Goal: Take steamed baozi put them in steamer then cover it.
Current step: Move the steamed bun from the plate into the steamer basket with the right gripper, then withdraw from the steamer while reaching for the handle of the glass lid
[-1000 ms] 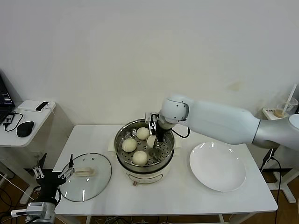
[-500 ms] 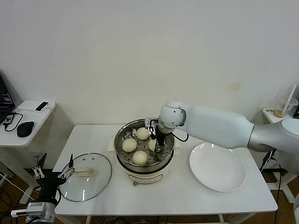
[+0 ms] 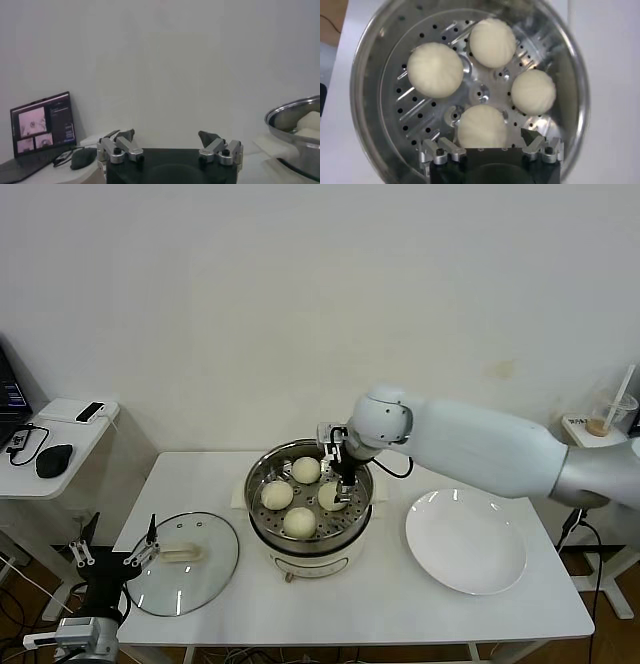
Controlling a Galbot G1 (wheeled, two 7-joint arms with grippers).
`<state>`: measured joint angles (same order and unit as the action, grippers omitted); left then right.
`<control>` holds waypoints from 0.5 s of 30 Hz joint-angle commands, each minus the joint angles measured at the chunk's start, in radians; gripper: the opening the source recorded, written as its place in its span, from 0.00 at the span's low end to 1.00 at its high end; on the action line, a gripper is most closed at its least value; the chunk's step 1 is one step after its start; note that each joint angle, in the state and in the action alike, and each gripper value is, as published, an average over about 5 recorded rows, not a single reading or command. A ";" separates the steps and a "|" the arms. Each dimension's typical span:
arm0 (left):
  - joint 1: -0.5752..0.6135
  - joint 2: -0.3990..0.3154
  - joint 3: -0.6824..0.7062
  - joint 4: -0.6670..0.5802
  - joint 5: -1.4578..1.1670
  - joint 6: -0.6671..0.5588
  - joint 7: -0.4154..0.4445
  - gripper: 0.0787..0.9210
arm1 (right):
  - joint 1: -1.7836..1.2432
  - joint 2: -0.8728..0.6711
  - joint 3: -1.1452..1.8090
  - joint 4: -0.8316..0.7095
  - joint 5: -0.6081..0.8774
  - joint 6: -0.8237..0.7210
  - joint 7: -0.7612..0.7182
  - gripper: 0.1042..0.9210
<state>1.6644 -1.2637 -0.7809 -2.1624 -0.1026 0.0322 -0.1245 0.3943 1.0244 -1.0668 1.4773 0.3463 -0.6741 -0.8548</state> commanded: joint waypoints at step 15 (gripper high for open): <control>0.001 -0.012 0.020 0.009 0.031 -0.017 -0.004 0.88 | -1.121 -0.232 1.105 0.339 -0.102 0.634 0.770 0.88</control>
<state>1.6634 -1.2727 -0.7666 -2.1552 -0.0821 0.0187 -0.1280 -0.1173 0.8078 -0.5378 1.7210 0.3547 -0.4126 -0.3769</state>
